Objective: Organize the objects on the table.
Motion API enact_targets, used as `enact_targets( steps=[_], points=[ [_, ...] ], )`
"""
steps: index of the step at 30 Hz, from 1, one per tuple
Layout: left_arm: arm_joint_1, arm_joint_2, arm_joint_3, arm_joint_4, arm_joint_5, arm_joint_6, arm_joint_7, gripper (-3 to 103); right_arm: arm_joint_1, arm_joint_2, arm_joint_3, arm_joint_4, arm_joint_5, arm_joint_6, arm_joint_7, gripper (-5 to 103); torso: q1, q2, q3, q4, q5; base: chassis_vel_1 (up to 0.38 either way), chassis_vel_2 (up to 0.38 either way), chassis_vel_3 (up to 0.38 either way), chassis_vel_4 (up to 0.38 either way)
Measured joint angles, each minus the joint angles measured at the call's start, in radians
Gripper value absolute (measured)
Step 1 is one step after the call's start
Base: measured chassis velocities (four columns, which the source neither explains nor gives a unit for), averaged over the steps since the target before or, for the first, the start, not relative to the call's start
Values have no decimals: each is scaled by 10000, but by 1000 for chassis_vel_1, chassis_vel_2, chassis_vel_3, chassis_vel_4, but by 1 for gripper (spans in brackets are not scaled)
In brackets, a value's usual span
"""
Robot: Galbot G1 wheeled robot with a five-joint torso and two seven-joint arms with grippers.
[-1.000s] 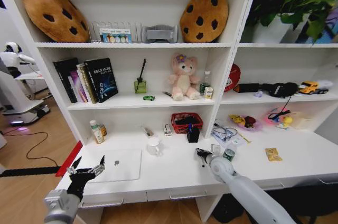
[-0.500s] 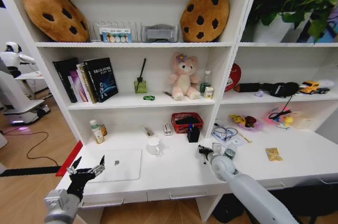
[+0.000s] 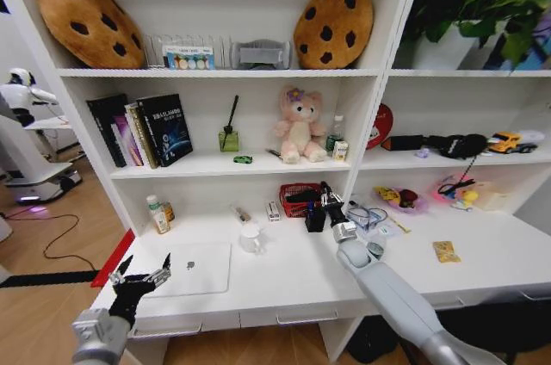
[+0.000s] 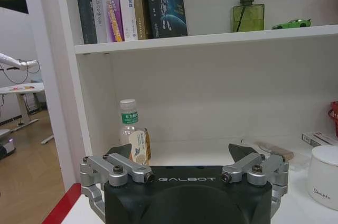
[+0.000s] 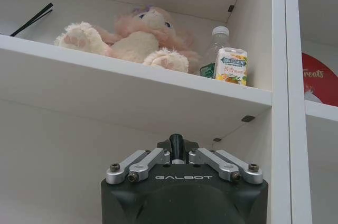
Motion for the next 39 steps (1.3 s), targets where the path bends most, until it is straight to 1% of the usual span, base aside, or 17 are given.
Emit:
enact_targets(
  steps=[4, 7, 9, 12, 18, 22, 24, 25, 28, 29, 32, 33, 34, 35, 36, 37, 39],
  points=[
    [0, 0, 0, -1, 0, 0, 0, 100, 317, 564, -84, -1012, -275, 529, -50, 11, -1, 0, 0, -1, 2, 0, 0, 0, 0],
    [0, 0, 0, -1, 0, 0, 0, 100, 405, 743, -92, -1300, -344, 668, -121, 11, -2, 1, 0, -1, 2, 0, 0, 0, 0],
    [0, 0, 0, -1, 0, 0, 0, 100, 632, 1195, -116, -2067, -515, 979, -333, 11, -1, 2, 0, 0, 2, 0, 0, 0, 0],
    [0, 0, 0, 0, 0, 0, 0, 100, 774, 1519, -115, -2558, -562, 1121, -442, 11, -1, 1, 0, 1, 2, 0, 0, 0, 0],
    [0, 0, 0, -1, 0, 0, 0, 100, 777, 1633, -57, -2825, -472, 1217, -637, 11, -1, 1, 0, 1, 3, 0, 0, 0, 0],
    [0, 0, 0, -1, 0, 0, 0, 100, 430, 1269, 61, -2115, 34, 843, -1032, 8, -2, 2, -1, -3, 2, 0, 0, 0, 0],
    [0, 0, 0, -1, 0, 0, 0, 100, 302, 1109, 90, -1872, 151, 783, -1139, 18, -2, 2, -1, -3, 3, 0, 0, 0, 0],
    [0, 0, 0, -1, 0, 0, 0, 100, 302, 1109, 90, -1872, 151, 783, -1139, 18, -2, 2, -1, -3, 3, 0, 0, 0, 0],
    [0, 0, 0, 0, 0, 0, 0, 100, 157, 913, 131, -1504, 320, 585, -1143, 34, -2, 2, -1, 1, 4, 0, 0, 0, 0],
    [0, 0, 0, 0, 0, 0, 0, 100, 157, 913, 131, -1504, 320, 585, -1143, 34, -2, 2, -1, 1, 4, 0, 0, 0, 0],
    [0, 0, 0, -1, 0, 0, 0, 100, -30, 678, 173, -1052, 563, 335, -1143, 51, -2, 2, -1, 0, 3, 0, 0, 0, 0],
    [0, 0, 0, -1, 0, 0, 0, 100, -30, 678, 173, -1052, 563, 335, -1143, 51, -2, 2, -1, 0, 3, 0, 0, 0, 0],
    [0, 0, 0, -1, 0, -1, 0, 100, -132, 583, 215, -820, 642, 155, -1134, 51, -2, 1, -1, 2, 6, 0, 0, 0, 0],
    [0, 0, 0, -1, 0, 0, 0, 100, -279, 412, 268, -452, 731, -149, -1082, 56, -1, 2, 0, 4, 8, 0, 0, 0, 0],
    [0, 0, 0, -1, 1, 0, 0, 100, -587, 41, 359, 349, 879, -1089, -898, 61, -1, 2, -1, 7, 8, 0, 0, 0, 0],
    [0, 0, 0, -1, 1, 0, 0, 100, -587, 41, 359, 349, 879, -1089, -898, 61, -1, 2, -1, 7, 8, 0, 0, 0, 0],
    [1, 0, 0, 0, 0, 0, -4, 100, -1762, -1171, 674, 2911, 2276, -3893, -980, 72, -2, 2, -1, -3, -2, 0, 0, 0, 0]
  ],
)
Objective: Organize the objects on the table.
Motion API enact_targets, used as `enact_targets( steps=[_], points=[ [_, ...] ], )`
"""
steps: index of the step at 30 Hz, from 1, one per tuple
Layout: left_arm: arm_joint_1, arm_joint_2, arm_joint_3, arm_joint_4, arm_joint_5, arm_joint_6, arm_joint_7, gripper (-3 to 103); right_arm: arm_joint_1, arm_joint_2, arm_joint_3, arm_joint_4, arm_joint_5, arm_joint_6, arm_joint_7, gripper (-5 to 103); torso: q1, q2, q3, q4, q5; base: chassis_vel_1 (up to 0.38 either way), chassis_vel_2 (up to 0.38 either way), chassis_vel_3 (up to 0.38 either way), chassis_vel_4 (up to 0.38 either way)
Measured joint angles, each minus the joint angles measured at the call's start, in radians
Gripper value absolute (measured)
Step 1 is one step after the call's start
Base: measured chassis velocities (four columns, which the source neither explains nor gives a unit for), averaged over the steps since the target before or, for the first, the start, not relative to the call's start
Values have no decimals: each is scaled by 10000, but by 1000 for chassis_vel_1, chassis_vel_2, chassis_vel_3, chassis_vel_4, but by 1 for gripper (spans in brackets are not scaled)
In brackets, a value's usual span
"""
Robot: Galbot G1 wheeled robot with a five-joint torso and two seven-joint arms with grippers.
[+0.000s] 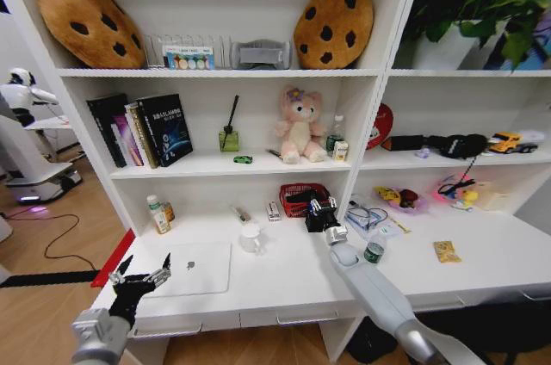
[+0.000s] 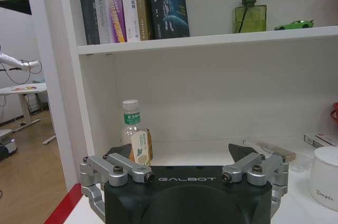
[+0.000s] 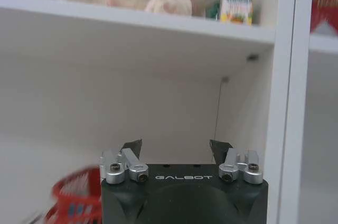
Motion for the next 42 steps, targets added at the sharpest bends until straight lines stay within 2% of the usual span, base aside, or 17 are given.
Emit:
enact_targets(
  steps=[1, 2, 3, 4, 5, 6, 7, 15, 18, 19, 22, 27, 29, 30, 32, 34, 42],
  points=[
    [0, 0, 0, 0, 0, 0, 0, 100, 0, 0, 0, 0, 0, 0, 0, 72, 0, 0, 0, 0, 0, 0, 0, 0, 0],
    [-2, 0, 0, -1, 0, 0, 3, 100, -739, -471, 200, 1442, 1239, -1452, 397, 78, 0, 0, 0, -7, 4, 0, 0, 0, 0],
    [-1, 0, 0, -1, 0, 0, 5, 100, -1476, -797, 536, 2877, 2684, -2887, 1348, 83, -1, 1, 0, -6, 7, 0, 0, 0, 0],
    [-1, 0, 0, -1, 0, 0, 5, 100, -1476, -797, 536, 2877, 2684, -2887, 1348, 83, -1, 1, 0, -6, 7, 0, 0, 0, 0],
    [-2, 0, 1, -1, 0, 0, 8, 100, -2104, -957, 929, 3937, 3792, -3864, 2089, 88, -2, 3, -2, -3, 3, 0, 0, 0, 0],
    [-1, 0, 0, -1, 0, 0, 3, 100, -4628, -1057, 2405, 6105, 4540, -5241, 2929, 97, -3, 3, -2, 4, 9, 0, 0, 0, 0],
    [-2, 0, 0, -1, 0, 0, 6, 100, -6170, -972, 3394, 6880, 3769, -5206, 2805, 100, -3, 3, -3, -1, 5, 0, 0, 0, 0],
    [-1, 0, 1, 0, 0, 0, 5, 100, -9645, -616, 5649, 8401, 2054, -4705, 2327, 100, -3, 3, -1, 1, 5, 0, 0, 0, 0],
    [-1, 0, 1, 0, 0, 0, 4, 100, -11195, -277, 6808, 8753, 1108, -4156, 1349, 100, -3, 3, -1, 2, 4, 0, 0, 0, 0],
    [-1, 0, 1, 0, 0, 0, 4, 100, -11195, -277, 6808, 8753, 1108, -4156, 1349, 100, -3, 3, -1, 2, 4, 0, 0, 0, 0],
    [-1, 0, 0, -1, 0, 0, 4, 100, -12214, 91, 7784, 8694, -433, -3069, 66, 100, -1, 1, 0, 2, 4, 0, 0, 0, 0],
    [-1, 0, 1, -1, -1, 0, 5, 100, -13210, 696, 8258, 9144, -1094, -2447, -528, 100, 0, 1, 0, 3, 5, 0, 0, 0, 0],
    [-1, 1, 0, 0, 0, 0, 5, 100, -13801, 1437, 8305, 9462, -1560, -1824, -902, 100, 0, 1, -1, 3, 1, 0, 0, 0, 0],
    [-1, 1, 0, 0, 0, 0, 5, 100, -13801, 1437, 8305, 9462, -1560, -1824, -902, 100, 0, 1, -1, 3, 1, 0, 0, 0, 0],
    [-1, 0, 1, -1, 0, 0, 4, 100, -14065, 2208, 8015, 9540, -2062, -1221, -1037, 100, -1, 1, -1, 0, 3, 0, 0, 0, 0],
    [-1, 0, 1, 0, 0, 0, 5, 100, -14115, 2530, 7831, 9520, -2448, -954, -1041, 100, 0, 2, -1, 1, 4, 0, 0, 0, 0],
    [-1, 0, 0, 0, 0, 0, 5, 100, -13701, 3160, 7473, 9410, -2634, -789, -843, 100, 0, 0, 1, 4, 5, 0, 0, 0, 0]
  ],
)
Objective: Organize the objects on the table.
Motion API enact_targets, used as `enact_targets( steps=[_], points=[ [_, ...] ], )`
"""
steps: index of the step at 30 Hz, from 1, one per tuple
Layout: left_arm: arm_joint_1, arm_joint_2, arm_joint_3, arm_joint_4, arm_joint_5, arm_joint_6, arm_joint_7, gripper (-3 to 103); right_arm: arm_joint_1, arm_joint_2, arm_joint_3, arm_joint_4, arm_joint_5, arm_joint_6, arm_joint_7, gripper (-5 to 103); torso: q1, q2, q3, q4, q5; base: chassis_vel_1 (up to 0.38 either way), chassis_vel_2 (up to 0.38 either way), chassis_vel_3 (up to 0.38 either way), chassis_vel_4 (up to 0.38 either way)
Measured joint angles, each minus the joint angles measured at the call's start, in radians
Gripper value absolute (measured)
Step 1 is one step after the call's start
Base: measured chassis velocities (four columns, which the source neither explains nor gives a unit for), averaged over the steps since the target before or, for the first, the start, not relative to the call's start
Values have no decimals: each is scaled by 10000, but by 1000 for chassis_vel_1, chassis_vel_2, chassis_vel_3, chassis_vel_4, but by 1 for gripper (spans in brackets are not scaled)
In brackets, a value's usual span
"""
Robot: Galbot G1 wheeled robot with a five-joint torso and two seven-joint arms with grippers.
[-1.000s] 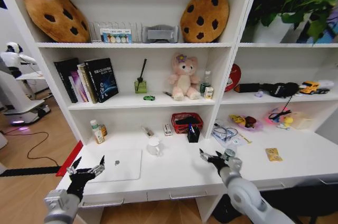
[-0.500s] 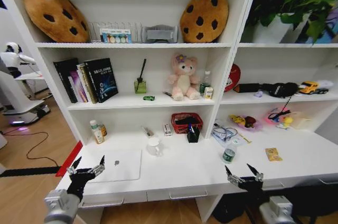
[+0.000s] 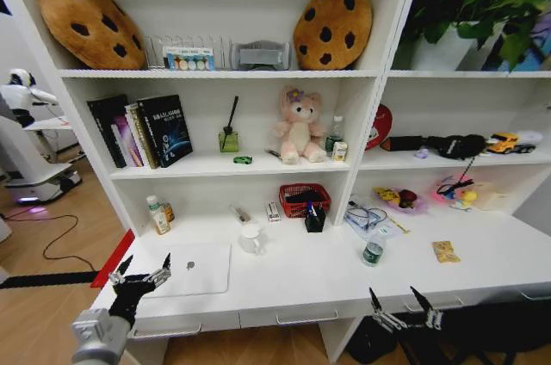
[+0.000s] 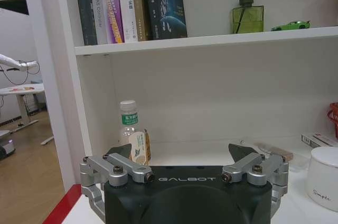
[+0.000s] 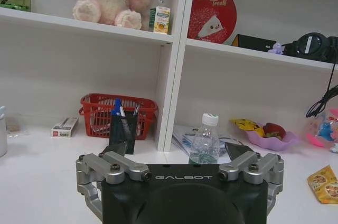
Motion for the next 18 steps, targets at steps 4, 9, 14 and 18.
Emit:
enact_targets(
  steps=[4, 9, 14, 18],
  points=[
    [0, 0, 0, 0, 0, 0, 0, 100, 136, 29, -14, 71, 174, -133, 27, 100, 0, 0, 0, -1, -1, 0, 0, 0, 0],
    [0, 0, 0, 0, 0, 0, 0, 100, 389, 11, -194, 104, 271, -259, 169, 100, 0, 0, 0, -1, -2, 0, 0, 0, 0],
    [0, 1, 0, 0, 0, 0, -1, 100, 479, -35, -360, 81, 233, -327, 285, 100, 1, 0, 0, -1, -2, -65, -57, 65, 48],
    [0, 0, 0, 0, 0, 0, -1, 100, 575, -121, -378, 25, 217, -362, 303, 100, 0, 0, 0, 3, 3, -139, -143, 150, 137]
  ],
)
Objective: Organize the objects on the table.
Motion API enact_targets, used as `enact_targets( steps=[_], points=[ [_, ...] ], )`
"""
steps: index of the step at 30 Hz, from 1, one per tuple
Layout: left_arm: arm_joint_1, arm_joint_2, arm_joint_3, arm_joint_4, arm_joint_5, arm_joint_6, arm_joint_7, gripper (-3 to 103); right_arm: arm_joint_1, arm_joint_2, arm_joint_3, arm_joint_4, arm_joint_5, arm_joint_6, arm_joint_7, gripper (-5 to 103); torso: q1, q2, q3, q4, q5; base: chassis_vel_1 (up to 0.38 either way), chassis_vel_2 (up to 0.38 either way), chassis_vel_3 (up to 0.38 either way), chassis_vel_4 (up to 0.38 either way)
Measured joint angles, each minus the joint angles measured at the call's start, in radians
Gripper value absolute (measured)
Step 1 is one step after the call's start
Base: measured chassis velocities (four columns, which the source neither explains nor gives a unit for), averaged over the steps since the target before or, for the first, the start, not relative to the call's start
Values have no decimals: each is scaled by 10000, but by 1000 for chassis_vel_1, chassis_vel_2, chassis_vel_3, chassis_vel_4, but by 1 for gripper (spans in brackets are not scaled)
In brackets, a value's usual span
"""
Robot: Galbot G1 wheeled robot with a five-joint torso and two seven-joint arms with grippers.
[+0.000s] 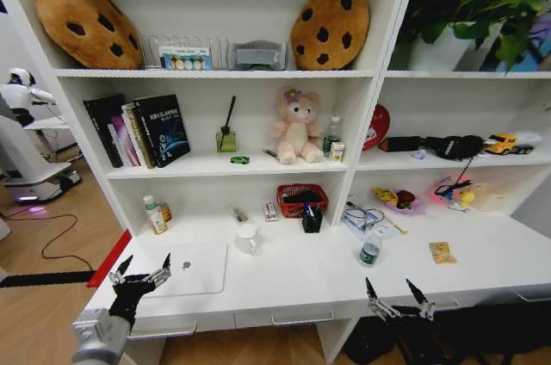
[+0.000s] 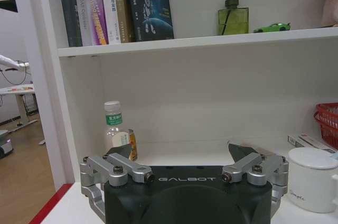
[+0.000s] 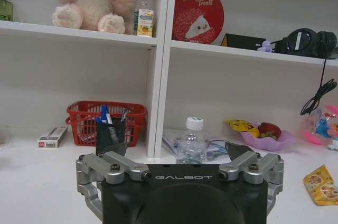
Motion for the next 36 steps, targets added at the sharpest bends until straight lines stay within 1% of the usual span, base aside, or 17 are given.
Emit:
enact_targets(
  steps=[3, 6, 8, 11, 13, 15, 16, 20, 21, 23, 24, 26, 27, 30, 31, 34, 36],
  points=[
    [0, 0, 0, 0, 0, 0, 0, 100, 44, -52, -8, -56, 11, -1, 0, 100, 1, 0, 1, -6, -7, -193, -206, 178, 200],
    [-1, 0, 0, 0, 0, 0, 5, 100, 134, -73, -52, -121, 27, -1, 3, 100, 1, 0, 1, -6, 3, -206, -228, 197, 195],
    [0, 0, 0, 1, 0, 0, 1, 100, 252, -103, -164, -191, 20, -1, 10, 100, 1, 0, 0, -4, -16, -263, -241, 234, 256],
    [0, 0, -1, 0, 0, 1, 0, 100, 378, -170, -301, -280, -3, 2, 16, 100, 1, 0, 0, -3, 5, -277, -237, 262, 271],
    [-1, 1, 0, 0, 0, 0, 1, 100, 635, -302, -515, -399, -37, 78, 31, 100, 3, 0, 1, -7, -8, -324, -295, 293, 298],
    [-1, 0, 1, 0, 0, 0, 4, 100, 781, -387, -624, -459, -67, 112, 59, 100, 1, 0, 0, -7, -6, -314, -303, 318, 308],
    [0, 0, 1, 0, 0, 0, 3, 100, 919, -482, -722, -495, -76, 101, 87, 100, -1, 0, 0, 0, 3, -304, -263, 255, 296],
    [0, 0, 2, -1, 0, 0, 10, 100, 1162, -695, -935, -556, -58, 20, 131, 100, 0, -2, 2, -3, 1, -193, -246, 190, 199],
    [1, -1, 2, -1, 0, 0, 10, 100, 1270, -821, -1058, -603, -35, -10, 134, 100, -3, 0, 0, -2, -1, -16, -112, 149, 48],
    [-1, 0, 2, -2, 0, 1, 11, 100, 1540, -1137, -1329, -714, 23, -134, 111, 100, -1, 0, 0, -11, -1, -9, -56, 11, 12],
    [-1, 0, 2, -2, 0, 1, 11, 100, 1540, -1137, -1329, -714, 23, -134, 111, 100, -1, 0, 0, -11, -1, -3, -56, -26, -25],
    [0, 1, 1, 0, 0, 0, 8, 100, 2122, -1650, -1826, -851, 425, -559, -82, 100, -1, 0, 0, -6, -8, 3, 50, -29, -31],
    [0, 1, 1, 0, 0, 0, 8, 100, 2122, -1650, -1826, -851, 425, -559, -82, 100, -1, 0, 0, -6, -8, 5, 101, -58, -61],
    [0, 2, -2, 0, 0, 0, 1, 100, 3031, -2546, -2595, -1114, 1221, -1175, -429, 100, 1, 0, 1, -1, -7, 81, 91, -57, -67],
    [0, 2, -2, 0, 0, 0, 1, 100, 3031, -2546, -2595, -1114, 1221, -1175, -429, 100, 1, 0, 1, -1, -7, 100, 55, -48, -44],
    [0, 2, -1, 0, 0, 0, 0, 100, 4676, -3187, -3413, -1747, 1995, -1820, -16, 100, 0, 0, 1, -6, -3, 7, 18, -10, -14],
    [-1, 2, -2, -1, 0, 0, 1, 100, 5142, -3305, -3624, -1942, 2206, -1958, 83, 100, 0, 0, 1, -3, -2, 0, 0, 0, 0]
  ],
)
